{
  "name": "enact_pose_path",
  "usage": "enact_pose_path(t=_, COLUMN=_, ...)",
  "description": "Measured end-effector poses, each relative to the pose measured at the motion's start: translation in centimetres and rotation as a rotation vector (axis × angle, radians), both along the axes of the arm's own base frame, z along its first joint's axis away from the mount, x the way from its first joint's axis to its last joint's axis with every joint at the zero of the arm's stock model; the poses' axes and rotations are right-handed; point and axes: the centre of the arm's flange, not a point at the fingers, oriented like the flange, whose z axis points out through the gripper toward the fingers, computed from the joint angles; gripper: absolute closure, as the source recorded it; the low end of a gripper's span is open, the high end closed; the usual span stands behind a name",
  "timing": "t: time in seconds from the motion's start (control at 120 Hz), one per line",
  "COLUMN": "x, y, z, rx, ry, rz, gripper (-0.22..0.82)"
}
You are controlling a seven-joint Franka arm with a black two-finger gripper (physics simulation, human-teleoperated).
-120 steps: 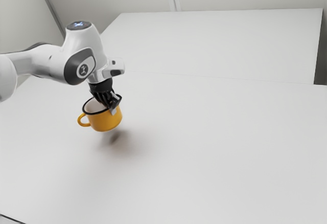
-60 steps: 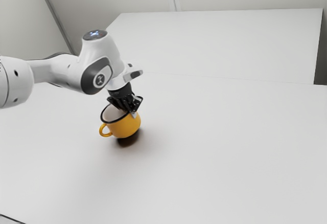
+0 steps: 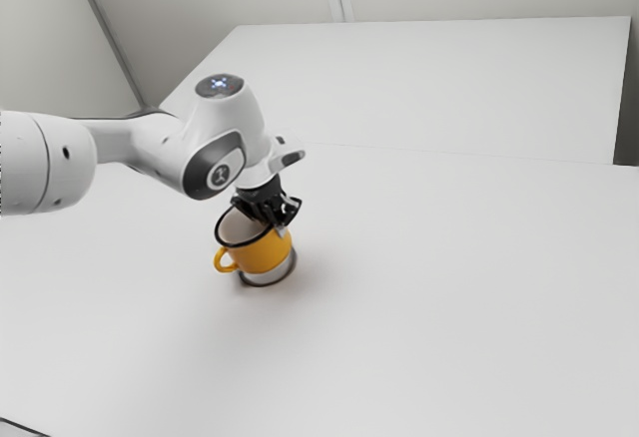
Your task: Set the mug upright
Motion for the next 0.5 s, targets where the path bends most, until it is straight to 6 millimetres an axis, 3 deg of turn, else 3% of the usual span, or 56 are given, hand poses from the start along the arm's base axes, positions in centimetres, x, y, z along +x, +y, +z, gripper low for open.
enact_pose_path(t=0.5, x=0.6, y=-0.1, z=-2.1, rx=-0.01, ry=-0.001, rz=0.055, gripper=0.77)
